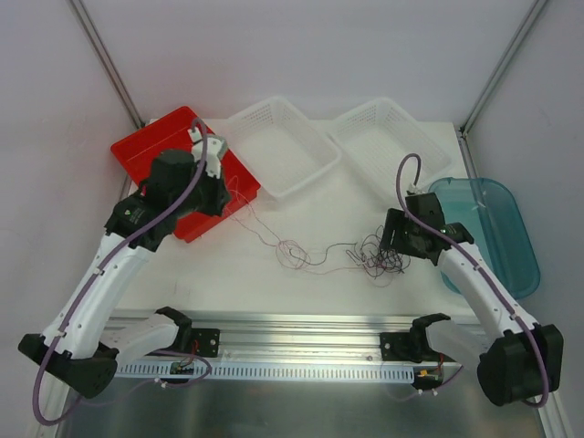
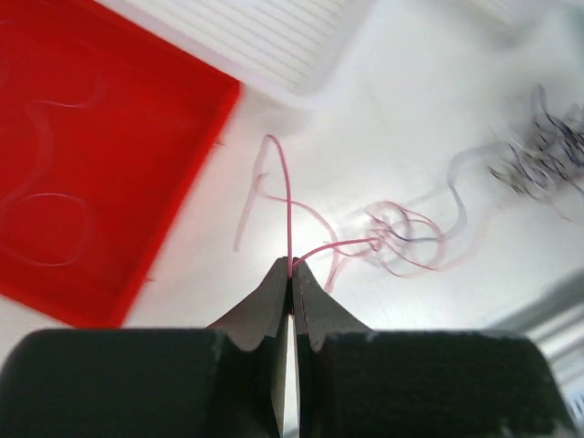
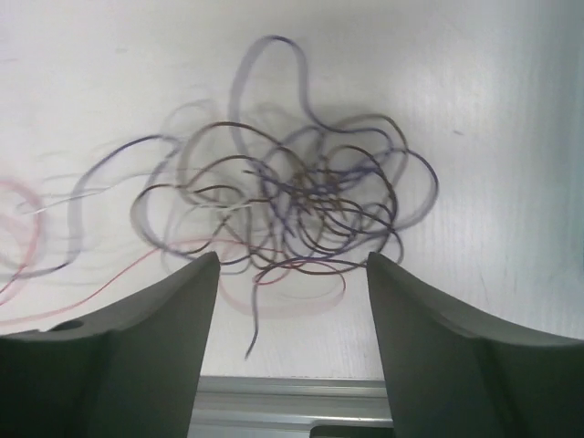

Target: Untangle the cables

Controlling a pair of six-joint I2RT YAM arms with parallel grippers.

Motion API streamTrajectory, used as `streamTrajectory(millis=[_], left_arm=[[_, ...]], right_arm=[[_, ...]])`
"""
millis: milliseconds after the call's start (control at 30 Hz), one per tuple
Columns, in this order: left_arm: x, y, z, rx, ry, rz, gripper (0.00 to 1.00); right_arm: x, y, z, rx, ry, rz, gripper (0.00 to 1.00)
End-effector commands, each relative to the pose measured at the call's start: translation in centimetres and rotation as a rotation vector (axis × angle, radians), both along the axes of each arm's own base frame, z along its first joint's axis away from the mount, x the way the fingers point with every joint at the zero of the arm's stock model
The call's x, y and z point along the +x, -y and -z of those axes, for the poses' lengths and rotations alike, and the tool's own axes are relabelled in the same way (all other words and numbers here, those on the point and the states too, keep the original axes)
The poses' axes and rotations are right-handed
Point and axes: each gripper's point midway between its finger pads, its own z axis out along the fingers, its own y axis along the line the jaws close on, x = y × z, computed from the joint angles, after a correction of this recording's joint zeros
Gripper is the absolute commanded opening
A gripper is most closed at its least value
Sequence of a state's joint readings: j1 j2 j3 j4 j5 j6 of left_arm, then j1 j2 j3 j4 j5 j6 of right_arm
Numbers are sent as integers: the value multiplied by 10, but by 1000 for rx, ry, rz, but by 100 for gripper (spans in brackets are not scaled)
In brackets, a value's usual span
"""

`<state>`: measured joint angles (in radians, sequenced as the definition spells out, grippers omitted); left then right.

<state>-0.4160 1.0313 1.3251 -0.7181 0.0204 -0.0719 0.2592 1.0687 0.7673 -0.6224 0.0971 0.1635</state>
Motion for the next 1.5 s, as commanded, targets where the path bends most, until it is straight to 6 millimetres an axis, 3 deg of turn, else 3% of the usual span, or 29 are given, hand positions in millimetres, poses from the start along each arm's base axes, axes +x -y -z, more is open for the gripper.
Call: streamTrajectory(millis=[0,167,333,367,533,733,833,1033,1167,1200,1267,1300,1367,1467], left_arm=[[-29,67,23,-139,-93,246,0],[-35,83,66,-148,-206,234,0],[-37,92,76,-178,-226,241,0],[-38,92,80,-175,-234,240,0],[-42,90,87,-174,-245,234,0],[-47,85,92,-175,-243,220,0],[-47,82,95,-168,-242,208,0],[-44,73,102,-142,-229,170,0],[-39,64,110,-108,-225,115,0],[-35,58,113,-84,-215,78,0],[-31,47,119,-51,-208,23,0],[-27,37,121,-25,-193,-25,0],[-23,22,126,1,-198,-96,0],[-15,-5,134,31,-211,-211,0]], right_arm=[[7,-38,-56,112,147,-210,71],[0,-97,-95,257,271,-451,77],[-3,-156,-93,383,294,-572,77],[-8,-167,-74,402,241,-578,76],[-12,-216,-45,458,206,-677,70],[-7,-245,2,440,121,-725,60],[-10,-257,10,456,102,-754,53],[-13,-263,20,439,75,-776,33],[-17,-256,10,420,97,-796,3],[-14,-253,-8,417,145,-796,1],[-18,-240,-19,374,154,-794,1],[-11,-231,-47,345,245,-785,1],[-9,-207,-62,284,255,-745,1],[-4,-166,-110,258,355,-671,1]])
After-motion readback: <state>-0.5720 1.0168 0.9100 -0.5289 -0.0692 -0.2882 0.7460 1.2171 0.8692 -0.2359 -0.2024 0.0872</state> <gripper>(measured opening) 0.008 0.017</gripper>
